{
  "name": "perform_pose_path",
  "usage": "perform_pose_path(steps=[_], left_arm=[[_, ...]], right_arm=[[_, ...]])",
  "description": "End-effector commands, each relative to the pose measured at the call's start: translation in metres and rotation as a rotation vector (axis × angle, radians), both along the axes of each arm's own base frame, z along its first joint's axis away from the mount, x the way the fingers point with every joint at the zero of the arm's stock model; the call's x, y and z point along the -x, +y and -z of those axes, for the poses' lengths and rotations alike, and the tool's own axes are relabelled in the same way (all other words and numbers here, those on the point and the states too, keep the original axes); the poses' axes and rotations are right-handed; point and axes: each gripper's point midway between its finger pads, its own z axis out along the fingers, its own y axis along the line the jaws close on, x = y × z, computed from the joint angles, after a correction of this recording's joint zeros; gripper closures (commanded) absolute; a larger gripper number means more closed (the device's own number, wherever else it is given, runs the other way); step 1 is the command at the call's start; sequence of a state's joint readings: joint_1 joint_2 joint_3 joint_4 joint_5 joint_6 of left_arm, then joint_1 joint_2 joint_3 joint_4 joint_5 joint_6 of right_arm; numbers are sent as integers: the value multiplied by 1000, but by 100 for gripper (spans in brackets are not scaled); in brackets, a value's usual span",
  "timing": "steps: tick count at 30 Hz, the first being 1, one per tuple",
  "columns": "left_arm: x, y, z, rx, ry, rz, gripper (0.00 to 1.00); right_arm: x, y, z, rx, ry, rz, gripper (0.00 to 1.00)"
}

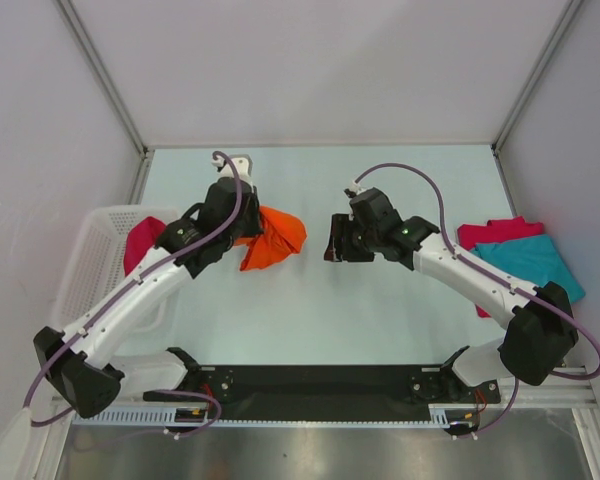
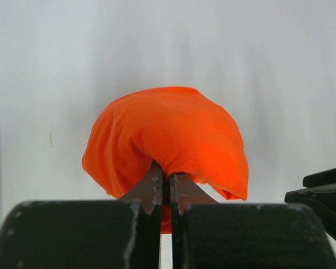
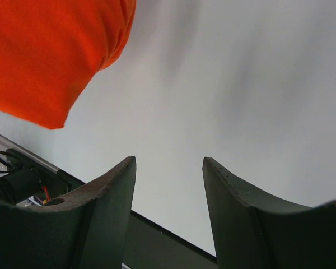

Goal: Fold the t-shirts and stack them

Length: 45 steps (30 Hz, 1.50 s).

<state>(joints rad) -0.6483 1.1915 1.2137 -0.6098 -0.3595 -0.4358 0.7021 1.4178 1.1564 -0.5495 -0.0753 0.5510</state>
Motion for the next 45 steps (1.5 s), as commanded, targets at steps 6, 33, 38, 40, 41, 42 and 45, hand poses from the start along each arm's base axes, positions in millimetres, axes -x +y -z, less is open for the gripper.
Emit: perform_pose_path(steps=[6,33,38,40,41,42,45], left_arm=[[-10,14,27,-47,33,-106,5],[10,64,124,-63,370,-301,0],[12,65,128,-70,377,-297,1],[13,66,128,-73,378,-299,0],[12,66,129,-73,377,-298,0],[13,65,130,-75,382,-295,0],[13,65,133,-76,391,-296,0]], right_arm=[[-4,5,-13,-20,-31,15,43],[14,54,93,-11,155,-134,43],[24,87,99,-5,160,-206,43],[26,99,94,-4,143,-229,43],[28,100,93,4,142,-234,43],[29,102,91,7,137,-237,43],[36,108,86,-2,129,-247,43]])
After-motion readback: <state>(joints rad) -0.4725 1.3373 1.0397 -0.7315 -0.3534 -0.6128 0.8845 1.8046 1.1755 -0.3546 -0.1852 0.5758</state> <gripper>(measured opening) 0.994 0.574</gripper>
